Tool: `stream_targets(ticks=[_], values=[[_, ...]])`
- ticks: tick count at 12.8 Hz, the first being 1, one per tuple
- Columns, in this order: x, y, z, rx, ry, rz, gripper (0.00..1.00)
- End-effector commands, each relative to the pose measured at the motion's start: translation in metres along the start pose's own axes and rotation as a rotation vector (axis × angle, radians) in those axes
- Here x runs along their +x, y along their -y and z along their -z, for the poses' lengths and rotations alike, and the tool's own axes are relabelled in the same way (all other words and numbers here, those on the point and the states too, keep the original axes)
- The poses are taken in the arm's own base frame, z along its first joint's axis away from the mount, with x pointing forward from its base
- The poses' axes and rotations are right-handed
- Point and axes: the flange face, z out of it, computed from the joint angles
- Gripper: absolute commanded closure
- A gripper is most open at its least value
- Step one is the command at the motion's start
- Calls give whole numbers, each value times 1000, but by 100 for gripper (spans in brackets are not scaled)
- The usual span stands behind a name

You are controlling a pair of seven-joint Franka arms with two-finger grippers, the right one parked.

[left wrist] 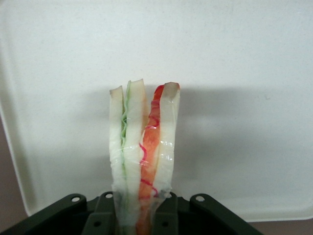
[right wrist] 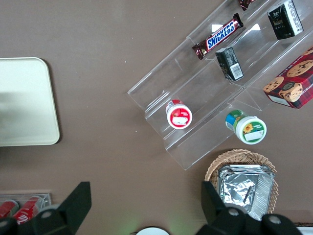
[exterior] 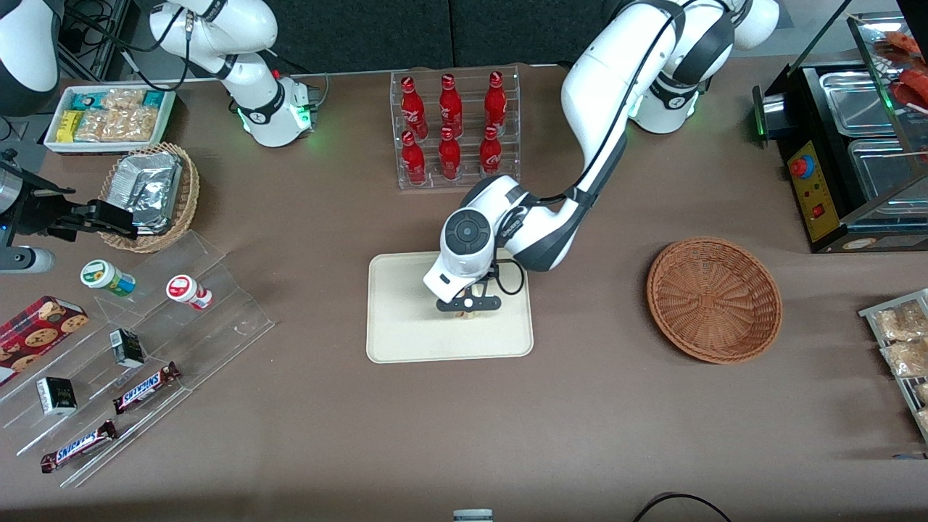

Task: Place sandwich from basket to tray
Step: 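Lower the sandwich onto the tray and open the left gripper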

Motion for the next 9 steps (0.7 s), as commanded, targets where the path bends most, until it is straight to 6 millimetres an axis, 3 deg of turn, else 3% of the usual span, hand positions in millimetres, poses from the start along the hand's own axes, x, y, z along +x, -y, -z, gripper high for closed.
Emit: stream_targets(ticks=[1, 5, 6, 7, 8, 9], values=[[12, -2, -7, -5, -42, -17, 89], [22, -1, -24, -19, -99, -26, 84], [20, 0, -27, -13, -96, -29, 65], [20, -1, -28, -10, -99, -31, 8], [19, -2, -27, -9, -100, -25, 0], [20, -2, -24, 9, -126, -44, 0]])
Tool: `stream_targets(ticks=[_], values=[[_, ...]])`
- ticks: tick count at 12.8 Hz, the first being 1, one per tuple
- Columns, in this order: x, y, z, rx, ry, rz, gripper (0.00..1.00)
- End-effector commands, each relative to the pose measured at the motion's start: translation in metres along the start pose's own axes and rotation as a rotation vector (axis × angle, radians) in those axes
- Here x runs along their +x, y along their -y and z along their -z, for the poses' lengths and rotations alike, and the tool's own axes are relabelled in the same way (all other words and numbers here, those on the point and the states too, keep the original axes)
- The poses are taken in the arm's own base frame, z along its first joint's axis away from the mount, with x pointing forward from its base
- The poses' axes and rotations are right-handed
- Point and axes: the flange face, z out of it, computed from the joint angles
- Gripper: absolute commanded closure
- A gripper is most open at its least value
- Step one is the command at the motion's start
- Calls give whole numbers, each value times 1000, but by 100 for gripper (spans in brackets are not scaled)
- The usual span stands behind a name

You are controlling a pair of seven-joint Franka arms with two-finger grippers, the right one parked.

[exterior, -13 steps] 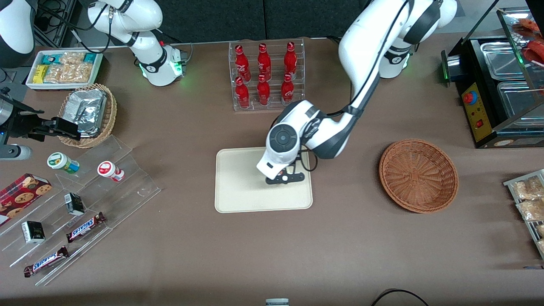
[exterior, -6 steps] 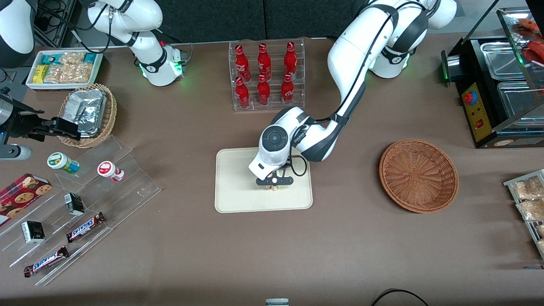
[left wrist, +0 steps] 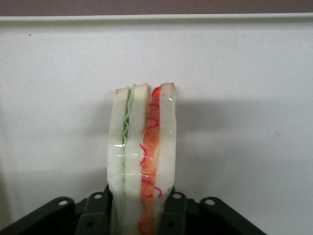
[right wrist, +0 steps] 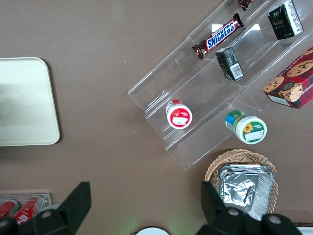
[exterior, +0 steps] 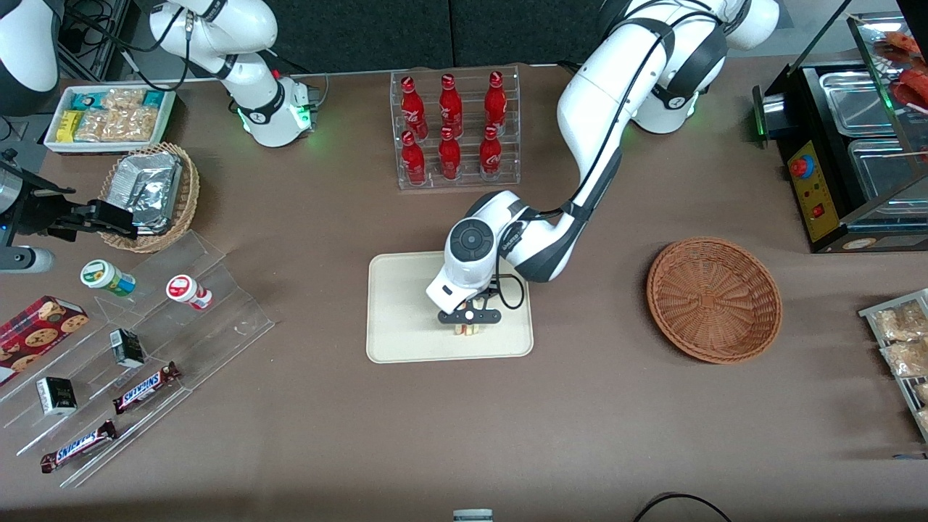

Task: Place sandwich from basket to tray
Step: 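Lower the sandwich onto the tray and open the left gripper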

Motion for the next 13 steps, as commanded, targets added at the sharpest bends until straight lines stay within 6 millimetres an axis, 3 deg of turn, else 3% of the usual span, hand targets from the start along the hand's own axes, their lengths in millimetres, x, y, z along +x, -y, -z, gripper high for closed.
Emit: stream_targets(ticks=[1, 2, 5, 8, 11, 13], values=[[7, -5, 9, 43, -82, -43, 0], [9, -5, 21, 58, -113, -34, 0], [12, 5, 85, 83, -113, -5, 0], [17, 41, 141, 110, -94, 64, 0], [20, 118, 184, 82, -49, 74, 0], [17, 195, 206, 70, -19, 19, 0]])
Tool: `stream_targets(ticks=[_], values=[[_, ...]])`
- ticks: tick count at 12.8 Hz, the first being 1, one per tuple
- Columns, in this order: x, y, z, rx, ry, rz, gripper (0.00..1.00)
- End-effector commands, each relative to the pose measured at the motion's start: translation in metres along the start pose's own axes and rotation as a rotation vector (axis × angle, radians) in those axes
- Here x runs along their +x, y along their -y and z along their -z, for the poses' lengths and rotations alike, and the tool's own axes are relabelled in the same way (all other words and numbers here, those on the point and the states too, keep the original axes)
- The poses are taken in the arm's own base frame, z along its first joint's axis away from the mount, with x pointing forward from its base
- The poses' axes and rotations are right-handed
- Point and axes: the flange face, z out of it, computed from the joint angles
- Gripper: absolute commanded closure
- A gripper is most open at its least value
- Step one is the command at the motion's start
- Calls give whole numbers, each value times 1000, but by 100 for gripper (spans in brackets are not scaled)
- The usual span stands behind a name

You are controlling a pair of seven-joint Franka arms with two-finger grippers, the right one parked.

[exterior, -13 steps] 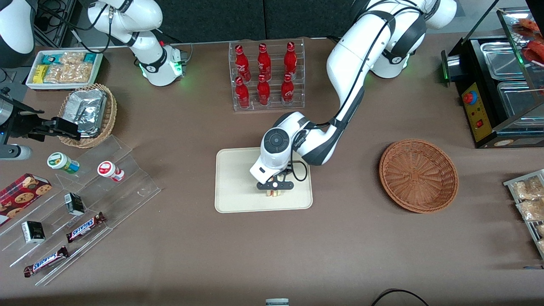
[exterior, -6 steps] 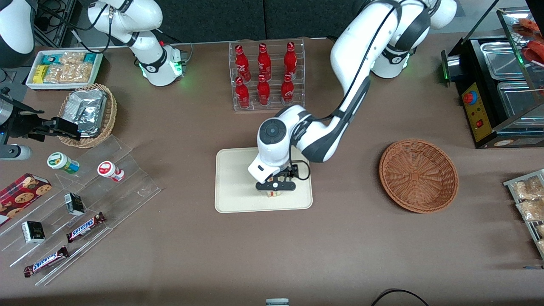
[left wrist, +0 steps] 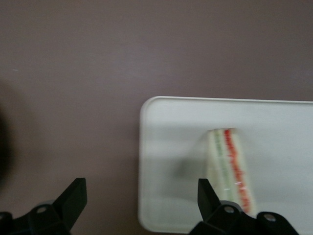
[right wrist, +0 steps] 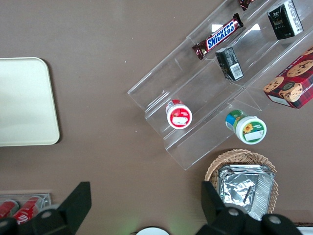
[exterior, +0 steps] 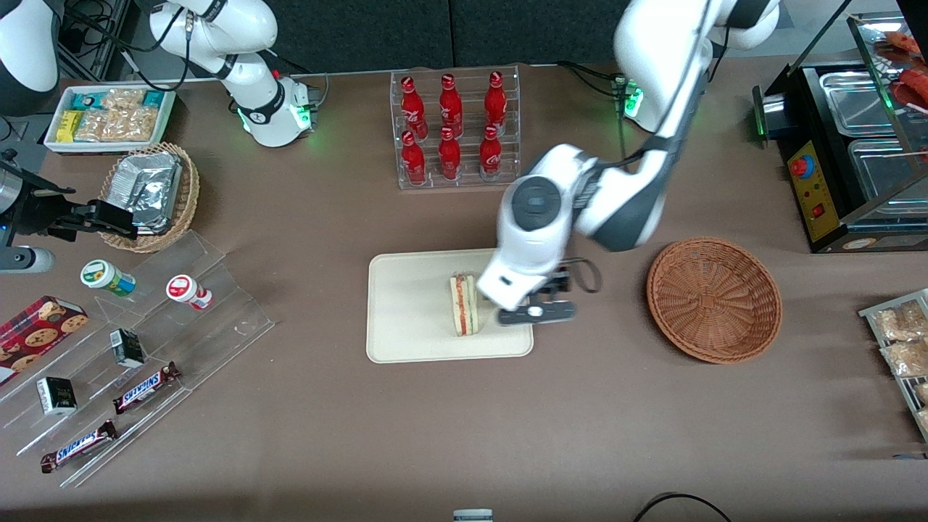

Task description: Place sandwich from basket to tray

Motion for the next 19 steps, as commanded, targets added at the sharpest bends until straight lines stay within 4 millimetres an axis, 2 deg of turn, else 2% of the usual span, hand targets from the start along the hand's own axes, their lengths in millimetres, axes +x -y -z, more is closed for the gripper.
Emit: stream_targets(ticks=[1, 4, 6, 9, 11, 15, 17, 19], values=[[-17, 108, 18, -25, 44, -62, 0], [-11, 202, 16, -25, 70, -116, 0], [-10, 276, 29, -52, 67, -144, 0], [-11, 343, 56, -87, 74, -131, 0], [-17, 367, 84, -106, 65, -116, 0], [-18, 383, 153, -49, 86, -117, 0], [-18, 385, 175, -47, 74, -113, 0], [-18, 386, 189, -46, 67, -112, 0]])
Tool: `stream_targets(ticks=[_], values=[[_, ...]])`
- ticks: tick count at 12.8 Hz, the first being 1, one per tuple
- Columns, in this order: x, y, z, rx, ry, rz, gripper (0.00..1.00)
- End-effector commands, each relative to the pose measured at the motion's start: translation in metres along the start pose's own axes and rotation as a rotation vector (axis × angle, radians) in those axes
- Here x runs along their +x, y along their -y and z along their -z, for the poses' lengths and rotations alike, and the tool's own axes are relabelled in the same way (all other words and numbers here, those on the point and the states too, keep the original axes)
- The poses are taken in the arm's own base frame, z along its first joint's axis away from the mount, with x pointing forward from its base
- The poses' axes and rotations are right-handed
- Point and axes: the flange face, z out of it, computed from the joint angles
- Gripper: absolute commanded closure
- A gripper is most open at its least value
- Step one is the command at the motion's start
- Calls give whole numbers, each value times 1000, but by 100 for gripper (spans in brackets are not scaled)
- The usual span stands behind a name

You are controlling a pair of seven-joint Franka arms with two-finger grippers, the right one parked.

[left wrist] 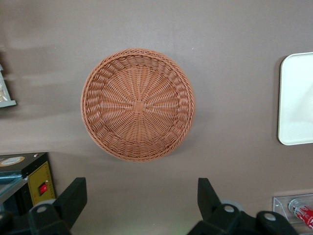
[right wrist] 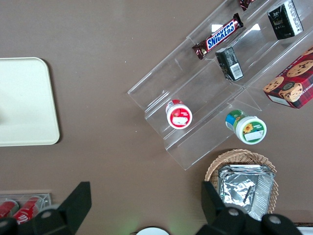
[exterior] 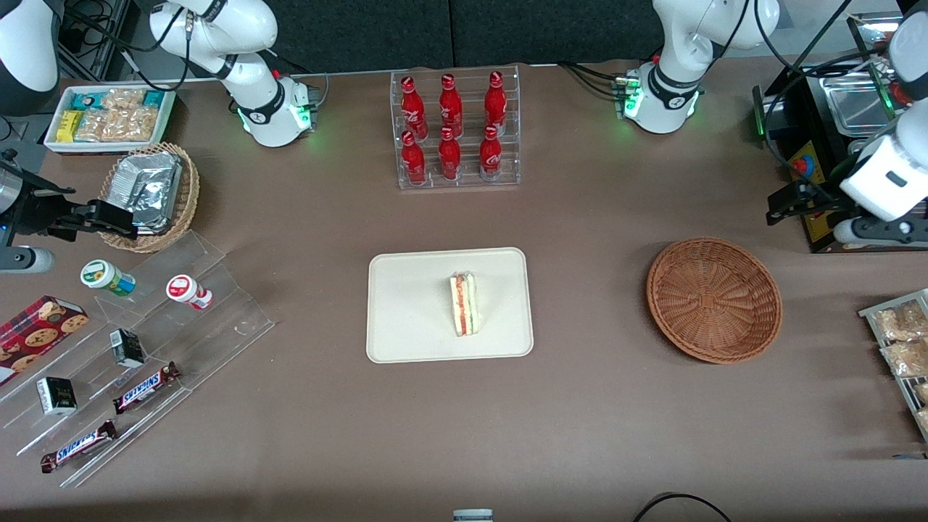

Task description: Place sandwich from basket to tray

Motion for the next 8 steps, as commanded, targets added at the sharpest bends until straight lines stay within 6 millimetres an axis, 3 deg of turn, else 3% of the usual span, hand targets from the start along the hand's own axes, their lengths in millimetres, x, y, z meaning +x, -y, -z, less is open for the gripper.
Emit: stream_targets(ticks=[1, 8], values=[[1, -4, 12, 23, 7, 7, 0], [8, 0, 27, 37, -27, 56, 0]])
